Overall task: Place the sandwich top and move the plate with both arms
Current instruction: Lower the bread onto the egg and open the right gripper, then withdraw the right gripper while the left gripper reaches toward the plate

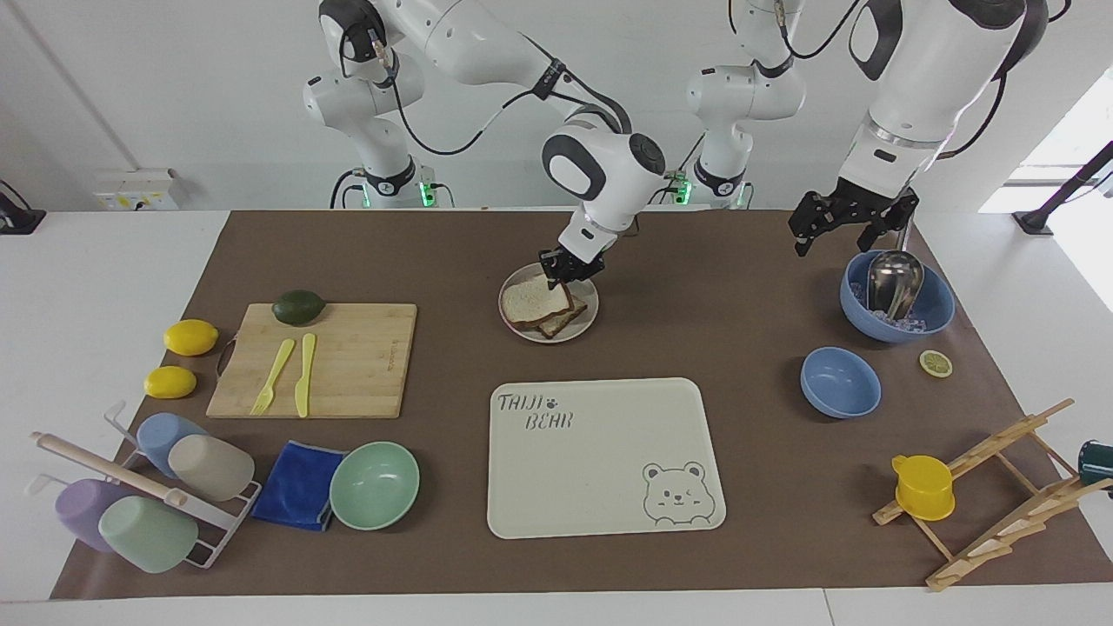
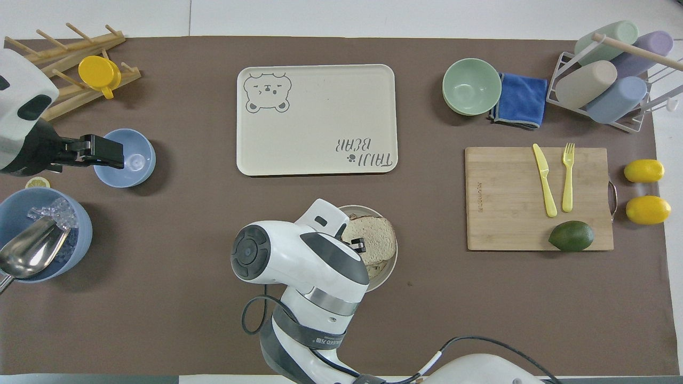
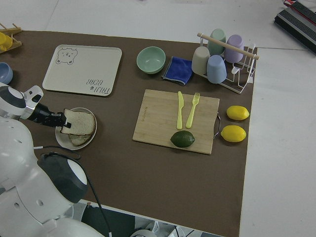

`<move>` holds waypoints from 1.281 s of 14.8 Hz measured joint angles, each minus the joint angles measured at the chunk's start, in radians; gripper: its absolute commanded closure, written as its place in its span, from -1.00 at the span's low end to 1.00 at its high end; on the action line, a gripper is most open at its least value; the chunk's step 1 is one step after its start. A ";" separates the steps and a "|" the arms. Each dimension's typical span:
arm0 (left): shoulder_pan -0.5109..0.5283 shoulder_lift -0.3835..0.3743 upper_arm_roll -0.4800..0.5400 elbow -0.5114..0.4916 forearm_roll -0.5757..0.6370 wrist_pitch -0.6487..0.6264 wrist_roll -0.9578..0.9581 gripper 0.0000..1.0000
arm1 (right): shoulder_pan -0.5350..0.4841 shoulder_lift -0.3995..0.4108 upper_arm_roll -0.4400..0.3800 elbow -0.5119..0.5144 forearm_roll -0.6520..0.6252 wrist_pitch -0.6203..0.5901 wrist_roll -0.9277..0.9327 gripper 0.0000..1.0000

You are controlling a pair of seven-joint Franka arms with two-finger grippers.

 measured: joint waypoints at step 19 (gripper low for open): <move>-0.001 -0.002 -0.004 0.000 0.000 0.000 0.000 -1.00 | -0.258 -0.218 -0.342 0.085 0.319 -0.045 -0.344 -1.00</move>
